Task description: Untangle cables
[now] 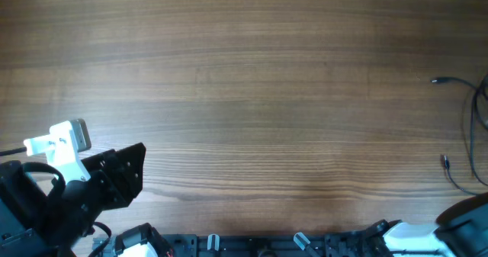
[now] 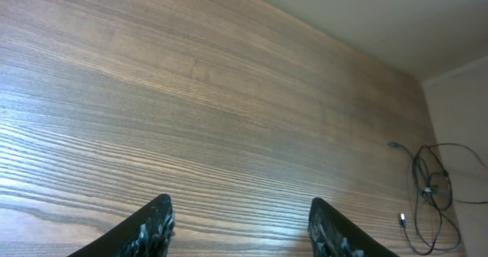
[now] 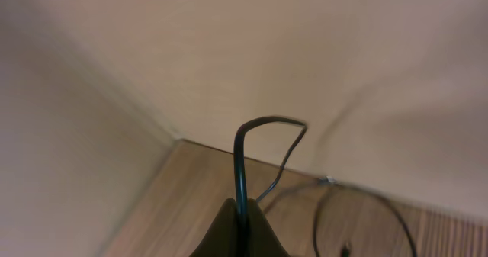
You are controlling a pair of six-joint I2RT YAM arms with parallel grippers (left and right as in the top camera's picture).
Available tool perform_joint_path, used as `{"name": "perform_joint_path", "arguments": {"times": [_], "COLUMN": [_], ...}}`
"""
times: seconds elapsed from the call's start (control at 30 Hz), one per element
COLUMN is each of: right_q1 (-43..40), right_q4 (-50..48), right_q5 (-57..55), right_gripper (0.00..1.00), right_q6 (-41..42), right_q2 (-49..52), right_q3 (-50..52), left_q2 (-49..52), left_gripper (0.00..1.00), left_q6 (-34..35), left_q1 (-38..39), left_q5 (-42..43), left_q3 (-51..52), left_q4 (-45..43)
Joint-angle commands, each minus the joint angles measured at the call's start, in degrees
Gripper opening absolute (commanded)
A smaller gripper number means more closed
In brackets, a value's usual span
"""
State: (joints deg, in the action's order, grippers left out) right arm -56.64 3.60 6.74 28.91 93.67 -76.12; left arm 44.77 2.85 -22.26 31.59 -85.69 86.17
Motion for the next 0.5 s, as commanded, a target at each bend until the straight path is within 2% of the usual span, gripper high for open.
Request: {"name": "perform_joint_path", "arguments": {"times": [0.0,0.03,0.17,0.23,0.3,0.47], "right_q1": [-3.2,-3.8,-4.5,-4.5,-4.5,-4.3], "right_q4": [2.1,3.7,14.3,23.3,26.4,24.3], "right_q5": [-1.0,-1.0,-1.5,-3.8,-2.4,19.6], "right_gripper": [0.55,1.00,1.00,1.00,1.00,1.00], "right_q6": [14.1,15.6,24.9,31.8,33.9,34.2], "right_q2": [6.6,8.3,11.5,11.5,11.5,11.5], "right_q3": [0.0,0.0,0.0,0.0,0.0,0.0], "left_q2": [0.1,0.1,0.1,0.1,0.1,0.1], "left_gripper": [0.59,0.58,0.59,0.59,0.59,0.59], "left_q6": [-1.1,-1.1,-1.1,-1.1,-1.1,-1.1], "left_q1": [-0.3,-0.3,-0.3,-0.3,-0.3,-0.3], "left_q5": [0.3,0.3,0.3,0.3,0.3,0.3], "left_q3": [0.0,0.0,0.0,0.0,0.0,0.0], "left_q4": [-0.1,-0.1,-0.1,-0.1,-0.1,0.7]}}
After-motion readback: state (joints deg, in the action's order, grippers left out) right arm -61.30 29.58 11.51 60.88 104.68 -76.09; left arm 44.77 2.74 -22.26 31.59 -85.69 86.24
